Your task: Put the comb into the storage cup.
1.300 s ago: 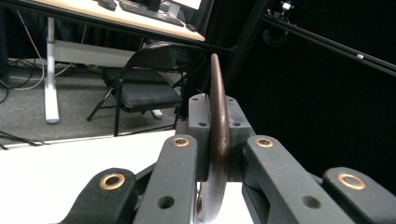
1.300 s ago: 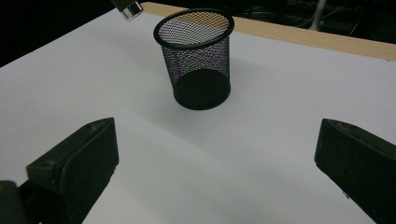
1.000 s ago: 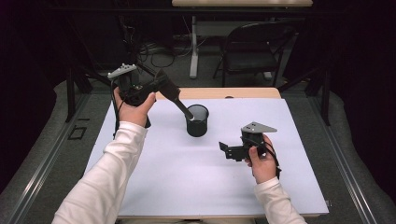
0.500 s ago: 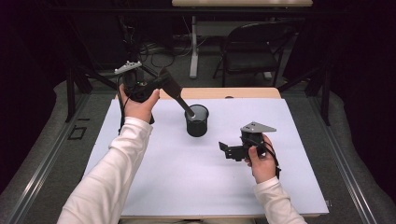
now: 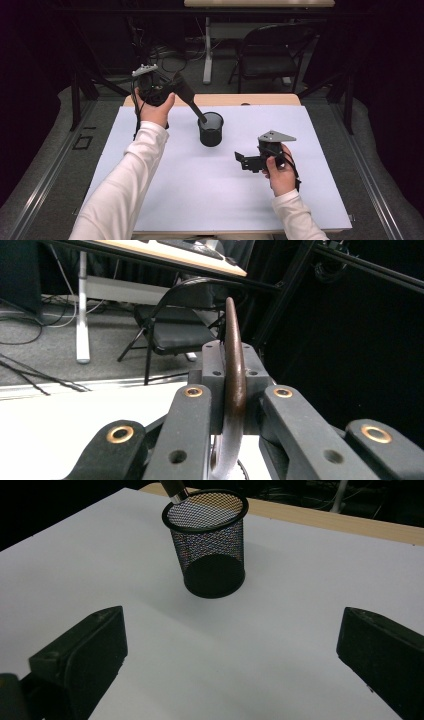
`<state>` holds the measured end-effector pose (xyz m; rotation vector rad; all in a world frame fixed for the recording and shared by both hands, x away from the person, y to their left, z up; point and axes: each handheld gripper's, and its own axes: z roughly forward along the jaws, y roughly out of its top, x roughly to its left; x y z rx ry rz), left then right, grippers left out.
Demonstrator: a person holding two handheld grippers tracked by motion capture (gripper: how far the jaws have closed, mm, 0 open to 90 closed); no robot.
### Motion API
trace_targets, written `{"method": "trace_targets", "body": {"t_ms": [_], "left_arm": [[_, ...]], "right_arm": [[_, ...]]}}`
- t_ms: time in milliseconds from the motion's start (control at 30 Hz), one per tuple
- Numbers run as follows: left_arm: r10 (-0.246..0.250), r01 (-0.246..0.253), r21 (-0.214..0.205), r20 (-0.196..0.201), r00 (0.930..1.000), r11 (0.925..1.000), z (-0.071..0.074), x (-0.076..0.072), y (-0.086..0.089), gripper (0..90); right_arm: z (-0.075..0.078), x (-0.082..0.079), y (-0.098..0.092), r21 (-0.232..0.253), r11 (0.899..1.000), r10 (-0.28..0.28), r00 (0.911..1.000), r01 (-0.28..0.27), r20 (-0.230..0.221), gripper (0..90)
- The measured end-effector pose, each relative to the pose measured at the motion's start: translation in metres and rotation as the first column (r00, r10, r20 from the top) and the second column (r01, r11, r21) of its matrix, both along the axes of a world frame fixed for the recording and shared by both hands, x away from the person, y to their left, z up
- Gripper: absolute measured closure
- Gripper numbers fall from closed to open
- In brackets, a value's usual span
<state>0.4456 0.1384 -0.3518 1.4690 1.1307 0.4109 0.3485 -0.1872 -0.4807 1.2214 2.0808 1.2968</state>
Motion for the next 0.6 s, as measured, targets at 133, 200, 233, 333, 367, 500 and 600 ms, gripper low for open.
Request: {"method": "trace_targets", "body": {"t_ms": [133,200,233,333,367,500,600], "left_arm": [[0.011,-0.011,0.015,-0.006,0.9999,0.9998,-0.003,0.004,-0.004,85.9],[0.015,-0.015,0.022,-0.013,0.9998,0.9997,-0.005,0.005,-0.006,85.9],[0.016,-0.016,0.022,-0.012,0.9998,0.9996,-0.005,0.006,-0.008,85.9],[0.02,-0.019,0.033,-0.017,0.9997,0.9993,-0.008,0.007,-0.012,85.9],[0.022,-0.021,0.042,-0.018,0.9996,0.9989,-0.009,0.008,-0.014,85.9],[0.024,-0.022,0.052,-0.027,0.9993,0.9984,-0.012,0.01,-0.019,86.0],[0.023,-0.021,0.055,-0.034,0.9992,0.9983,-0.015,0.012,-0.022,85.9]], "right_arm": [[0.0,0.0,0.0,0.001,1.0,-0.002,1.0,0.002,-0.005,0.0],[0.0,0.0,0.0,0.002,1.0,-0.002,1.0,0.002,-0.005,0.0],[0.0,0.0,0.001,0.003,1.0,-0.002,1.0,0.002,-0.005,0.1],[0.0,0.0,0.001,0.0,1.0,0.001,1.0,-0.001,-0.004,0.0],[0.0,0.0,0.0,0.0,1.0,0.001,1.0,-0.001,-0.003,0.0],[0.0,0.0,0.0,0.0,1.0,0.001,1.0,-0.001,-0.003,0.0],[0.0,0.0,0.0,0.002,1.0,-0.001,1.0,0.001,-0.003,0.0]]}}
